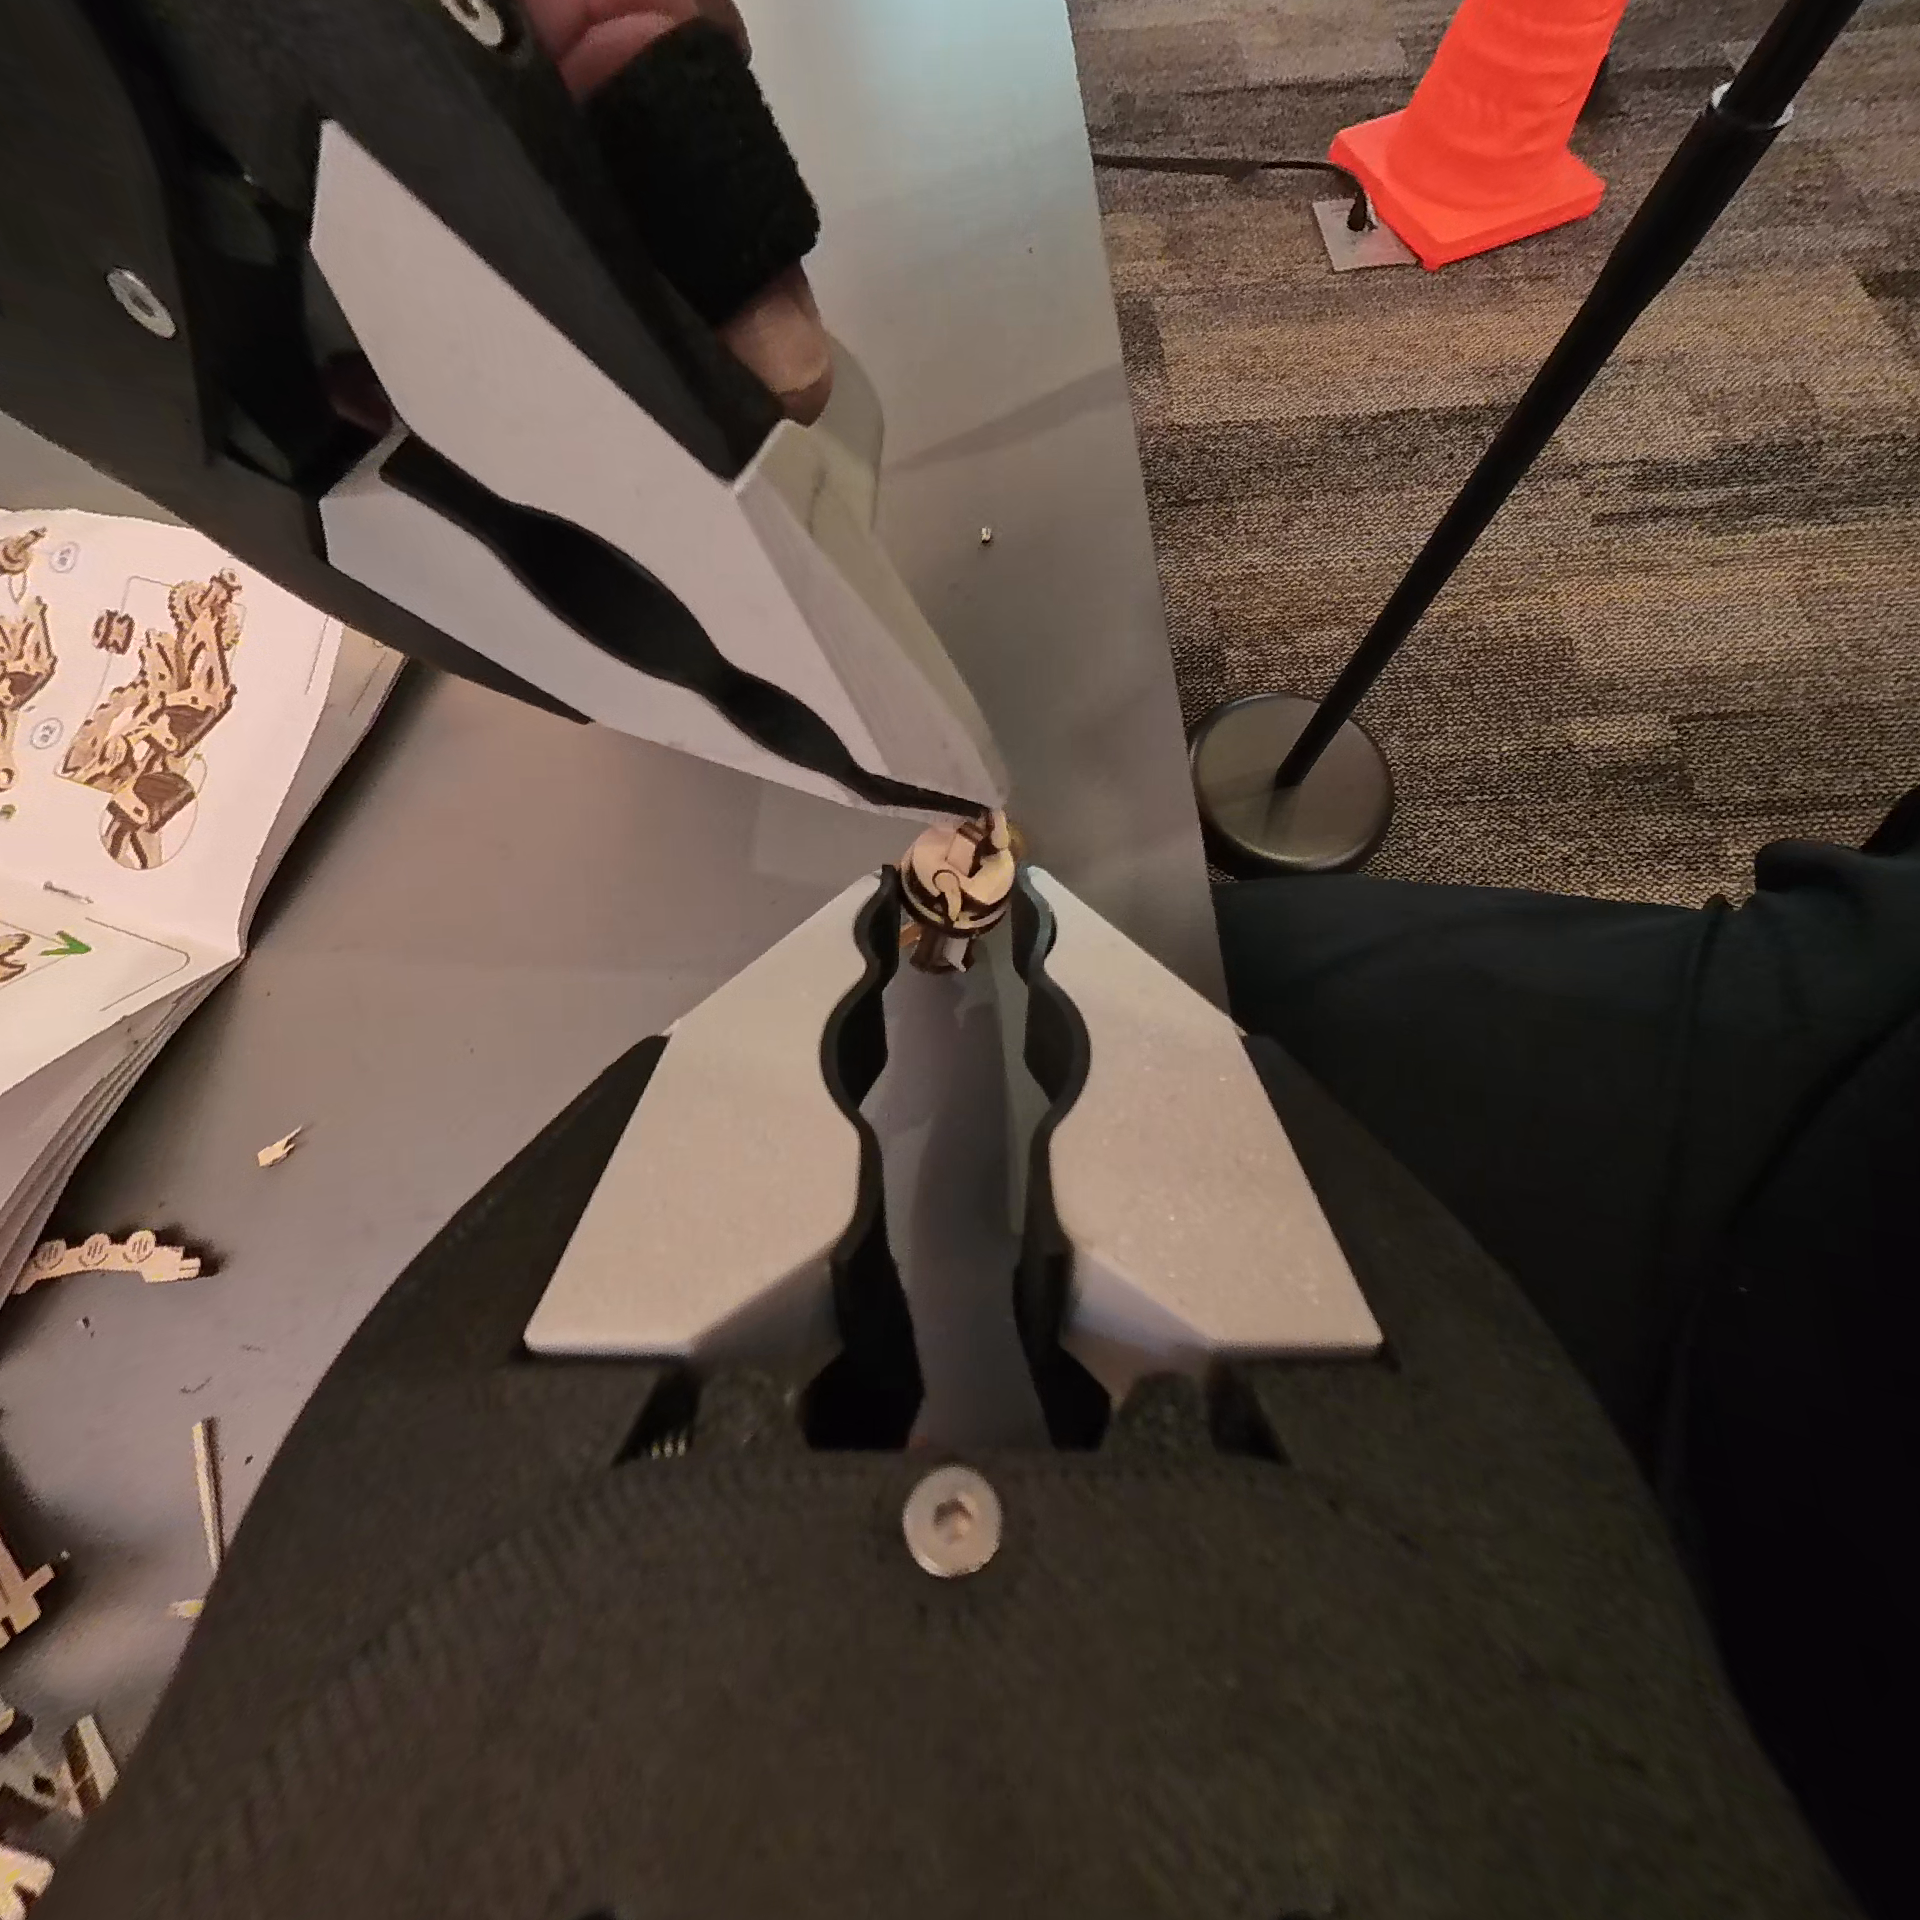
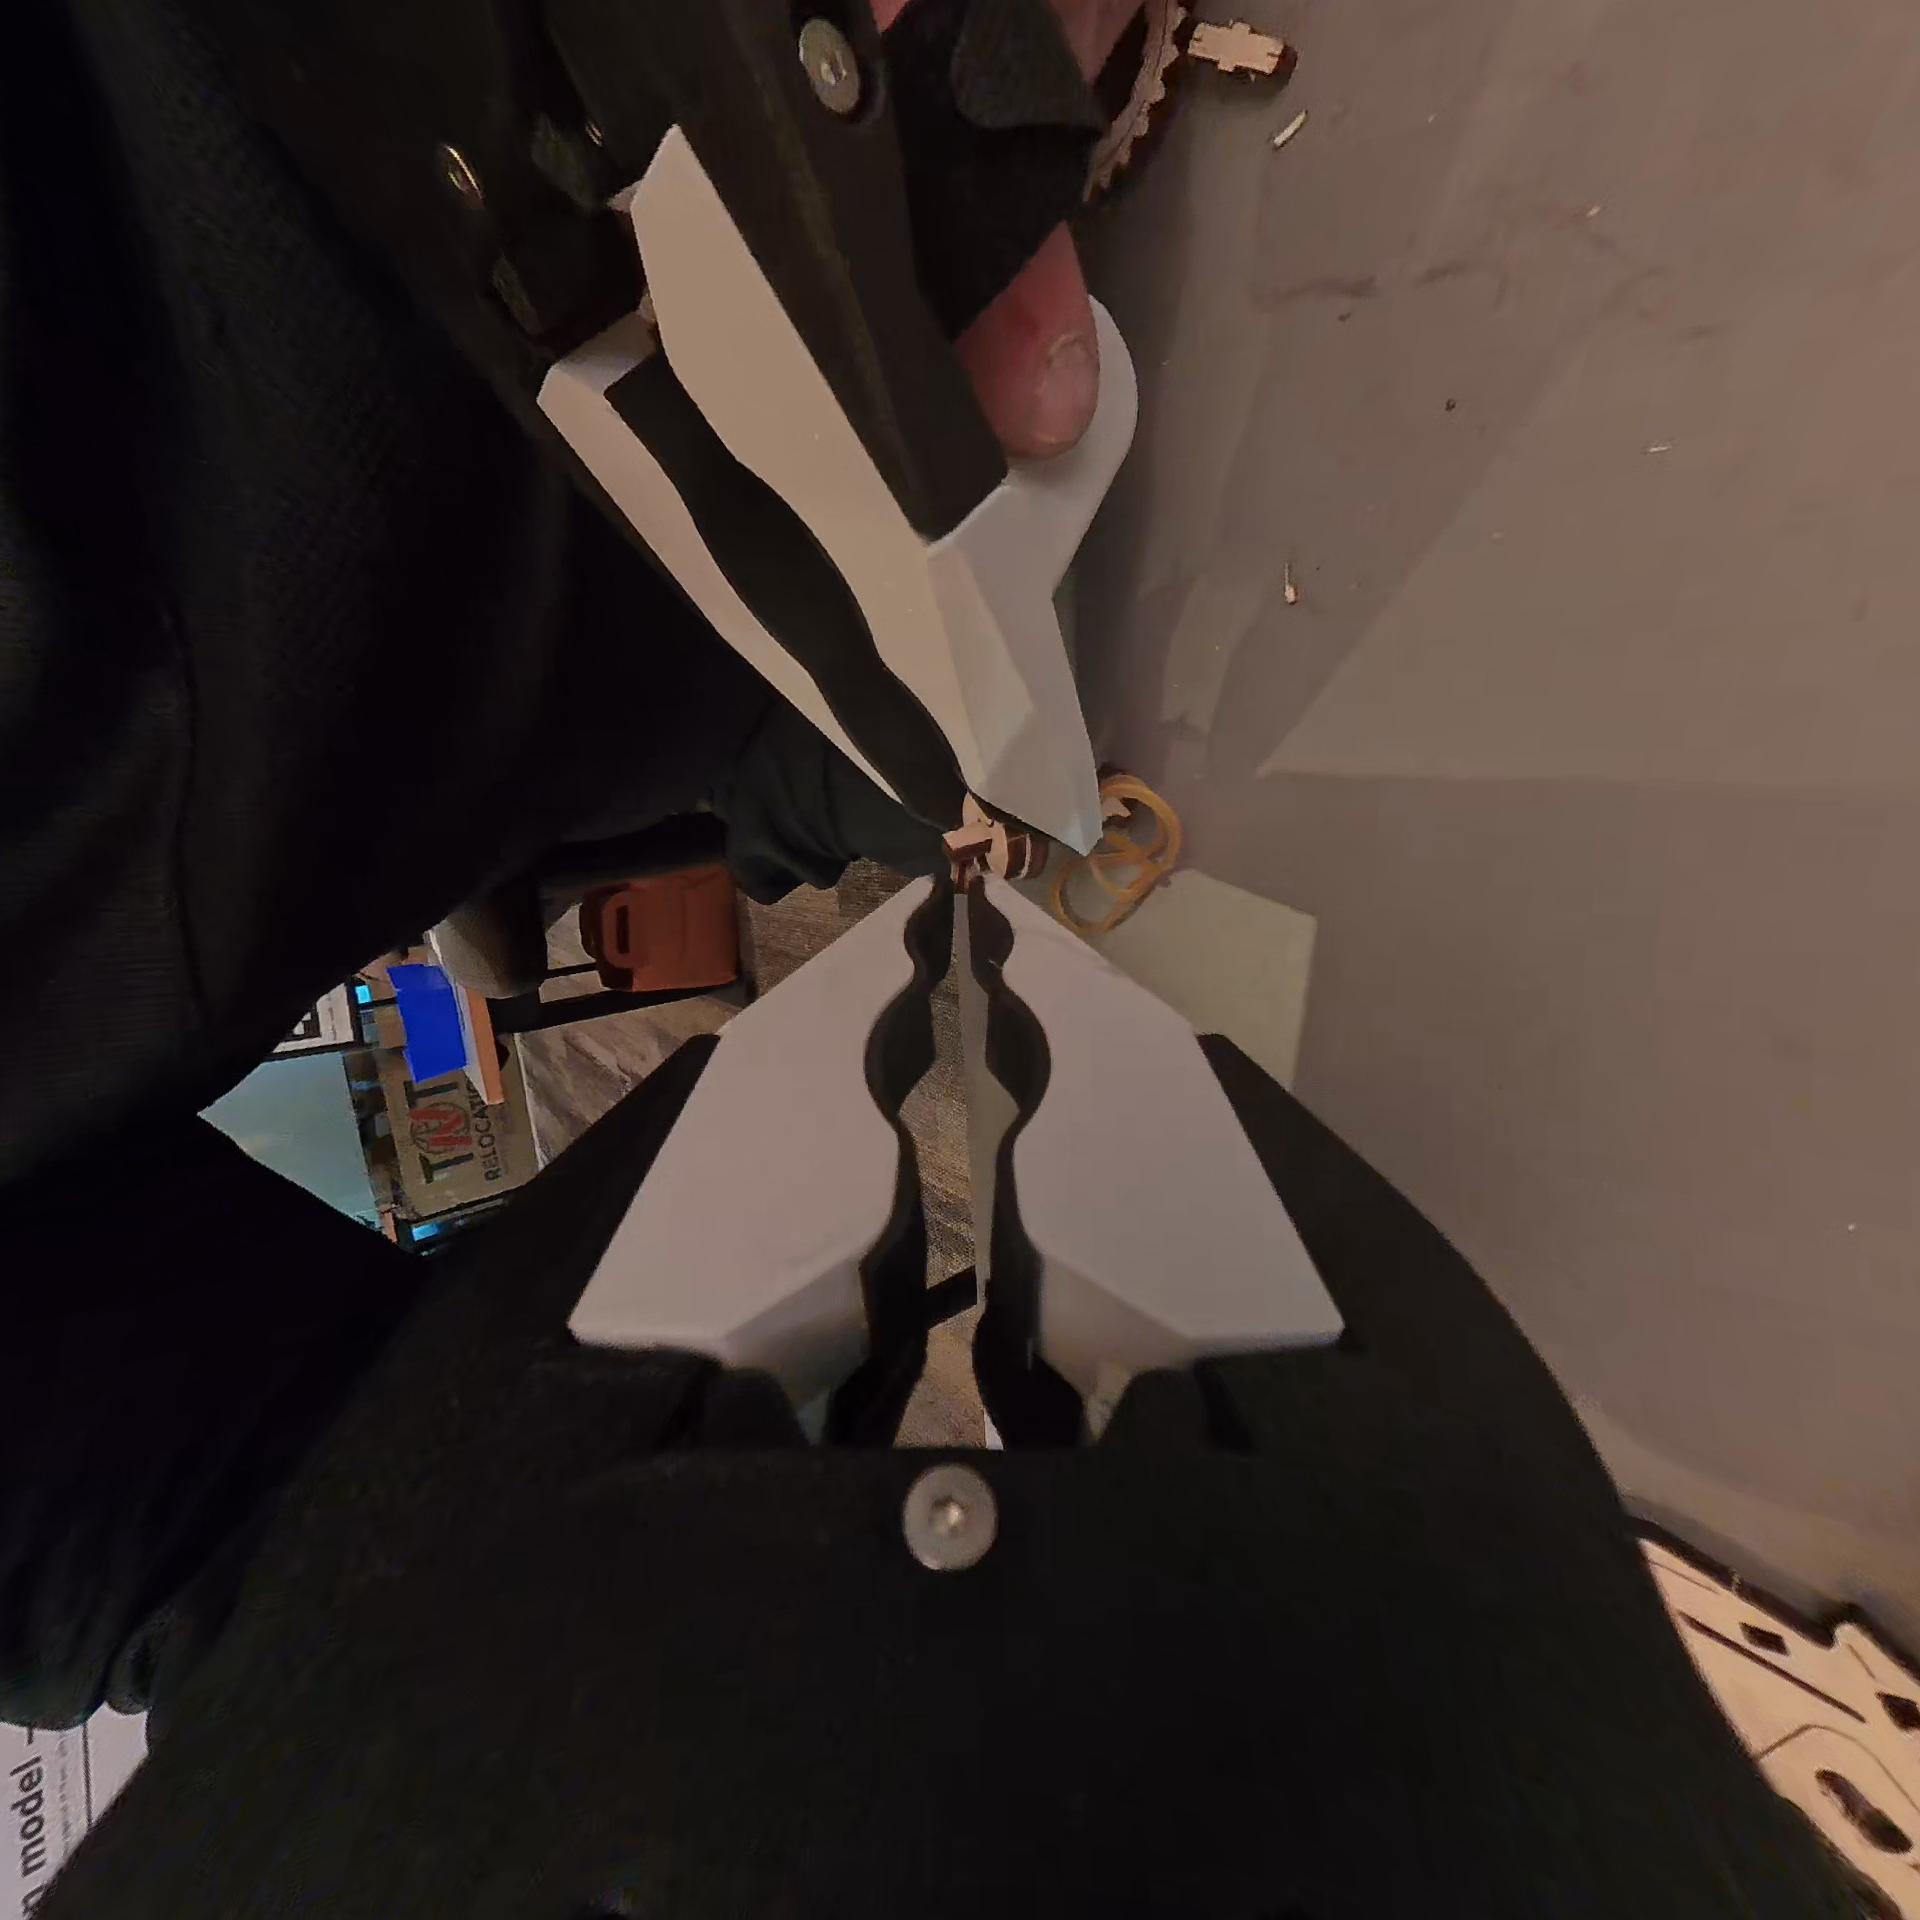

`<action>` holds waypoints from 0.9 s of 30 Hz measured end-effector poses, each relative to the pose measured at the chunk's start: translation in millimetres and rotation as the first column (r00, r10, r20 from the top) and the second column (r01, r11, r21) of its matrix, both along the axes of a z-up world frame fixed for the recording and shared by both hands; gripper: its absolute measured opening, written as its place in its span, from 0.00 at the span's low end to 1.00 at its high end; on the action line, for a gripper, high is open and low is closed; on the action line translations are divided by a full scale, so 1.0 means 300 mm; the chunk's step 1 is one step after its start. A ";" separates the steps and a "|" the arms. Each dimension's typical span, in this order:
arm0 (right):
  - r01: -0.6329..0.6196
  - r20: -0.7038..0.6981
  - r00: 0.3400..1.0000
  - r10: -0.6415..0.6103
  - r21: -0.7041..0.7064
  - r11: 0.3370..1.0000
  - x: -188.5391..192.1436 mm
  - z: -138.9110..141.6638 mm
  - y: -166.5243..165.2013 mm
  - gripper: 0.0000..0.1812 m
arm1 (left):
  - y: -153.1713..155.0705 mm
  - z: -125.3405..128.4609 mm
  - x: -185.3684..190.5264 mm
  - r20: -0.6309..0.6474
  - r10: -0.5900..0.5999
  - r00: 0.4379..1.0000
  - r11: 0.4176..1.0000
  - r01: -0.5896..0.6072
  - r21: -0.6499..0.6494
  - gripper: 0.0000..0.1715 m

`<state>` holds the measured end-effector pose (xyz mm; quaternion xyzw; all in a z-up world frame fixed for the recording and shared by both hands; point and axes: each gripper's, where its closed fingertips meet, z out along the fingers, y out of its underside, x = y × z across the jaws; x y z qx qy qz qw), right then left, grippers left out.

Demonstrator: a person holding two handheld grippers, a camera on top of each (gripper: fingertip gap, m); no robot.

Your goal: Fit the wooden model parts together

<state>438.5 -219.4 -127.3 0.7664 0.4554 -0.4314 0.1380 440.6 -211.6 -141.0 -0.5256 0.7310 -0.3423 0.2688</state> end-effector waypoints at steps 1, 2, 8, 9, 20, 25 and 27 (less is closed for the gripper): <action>0.002 0.000 1.000 -0.002 -0.004 1.000 0.000 0.000 0.001 0.00 | 0.000 0.000 0.000 0.000 0.000 1.000 1.000 0.000 0.000 0.11; 0.003 0.000 1.000 -0.003 -0.007 1.000 0.001 0.001 0.002 0.00 | 0.000 0.000 0.000 0.000 0.000 1.000 1.000 0.000 0.001 0.11; 0.008 -0.002 1.000 -0.008 -0.018 1.000 0.008 -0.004 0.006 0.00 | -0.001 0.000 0.001 0.002 -0.002 1.000 1.000 0.002 0.004 0.11; 0.007 -0.003 1.000 -0.007 -0.023 1.000 0.007 -0.006 0.004 0.00 | -0.001 0.000 0.001 0.002 -0.002 1.000 1.000 0.002 0.004 0.11; 0.049 -0.013 0.999 -0.050 -0.076 0.996 0.000 -0.005 0.012 0.00 | 0.002 0.001 -0.001 0.005 -0.001 1.000 1.000 0.001 0.004 0.11; 0.070 0.007 0.998 -0.070 -0.086 0.994 -0.002 -0.005 0.017 0.00 | 0.004 0.001 -0.001 0.004 0.001 1.000 1.000 -0.001 0.000 0.11; 0.083 0.016 0.996 -0.082 -0.073 0.994 -0.002 -0.006 0.018 0.00 | 0.003 0.000 -0.001 0.005 0.000 1.000 1.000 0.000 0.002 0.11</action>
